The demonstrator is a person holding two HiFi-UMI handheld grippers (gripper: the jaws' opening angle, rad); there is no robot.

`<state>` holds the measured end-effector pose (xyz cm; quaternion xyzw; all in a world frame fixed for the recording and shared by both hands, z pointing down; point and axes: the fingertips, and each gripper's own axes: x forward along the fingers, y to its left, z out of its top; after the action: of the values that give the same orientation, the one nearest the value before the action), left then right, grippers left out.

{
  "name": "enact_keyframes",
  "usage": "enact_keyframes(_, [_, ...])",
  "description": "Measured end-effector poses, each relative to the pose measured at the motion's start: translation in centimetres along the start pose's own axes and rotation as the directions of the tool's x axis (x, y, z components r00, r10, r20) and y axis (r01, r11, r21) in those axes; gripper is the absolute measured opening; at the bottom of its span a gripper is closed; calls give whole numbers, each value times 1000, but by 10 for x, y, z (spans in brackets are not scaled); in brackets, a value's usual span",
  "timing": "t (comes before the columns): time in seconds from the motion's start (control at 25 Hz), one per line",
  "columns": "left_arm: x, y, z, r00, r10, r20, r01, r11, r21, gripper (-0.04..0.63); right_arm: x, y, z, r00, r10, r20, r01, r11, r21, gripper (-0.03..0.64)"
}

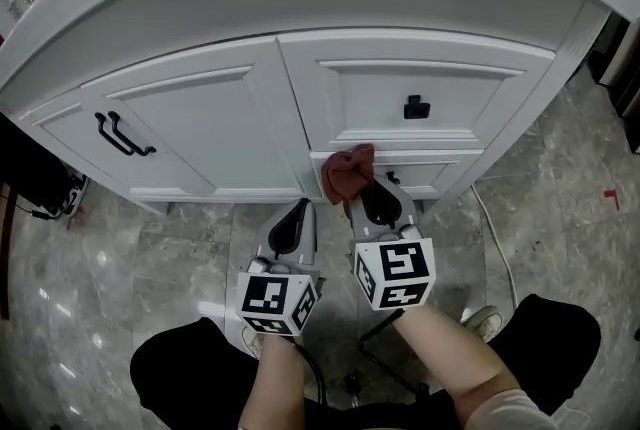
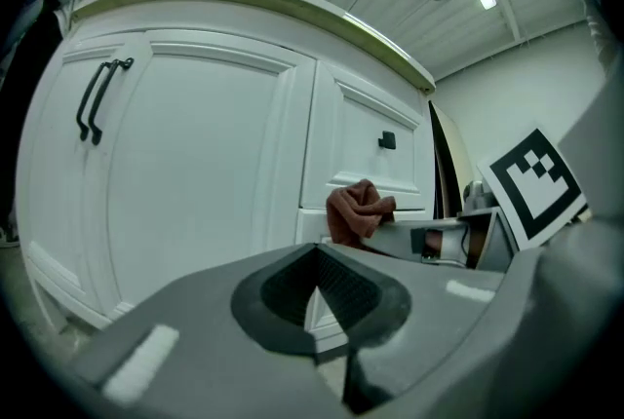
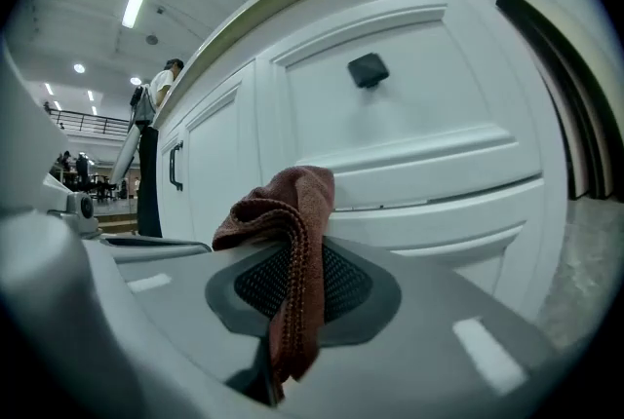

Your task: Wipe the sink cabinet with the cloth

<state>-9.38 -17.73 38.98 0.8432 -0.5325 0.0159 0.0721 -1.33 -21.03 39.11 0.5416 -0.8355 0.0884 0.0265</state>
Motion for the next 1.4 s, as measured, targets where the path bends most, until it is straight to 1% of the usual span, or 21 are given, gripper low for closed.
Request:
enact_keyframes(0.2, [-11, 23, -4, 999, 34, 1, -34, 999, -17, 0, 29, 40, -12, 997, 71, -20, -71, 997, -14, 87])
enact_keyframes(0.28, [-13, 28, -4, 999, 41, 3, -41, 999, -26, 0, 37, 47, -16, 996, 82, -29, -83, 996, -20, 87])
enact_keyframes(0.36, [-13, 29, -4, 999, 42, 5, -41, 999, -32, 0, 43, 48, -21, 996, 76, -44, -77, 997, -22, 87])
enact_keyframes(0.72, [-1, 16, -11, 1000, 2, -13, -2, 999, -33, 0, 41, 23, -33, 996, 44, -71, -45, 999, -17, 89])
enact_keyframes(0.92, [10, 0, -12, 999, -34, -18, 34, 999, -26, 0, 36, 9, -34, 996, 35, -78, -39, 998, -47, 91])
enact_keyframes(1.12, [19, -14, -12, 998, -63, -24, 62, 998, -20, 0, 27, -19, -37, 996, -12, -85, 7, 999, -50, 89])
enact_keyframes(1.28, [26, -27, -16, 996, -85, -33, 84, 996, -14, 0, 18, -43, -39, 995, -50, -89, 47, 998, -33, 89])
enact_keyframes(1.4, [32, -37, -16, 994, -103, -38, 103, 995, -10, 0, 10, -57, -38, 994, -63, -92, 62, 998, -16, 89])
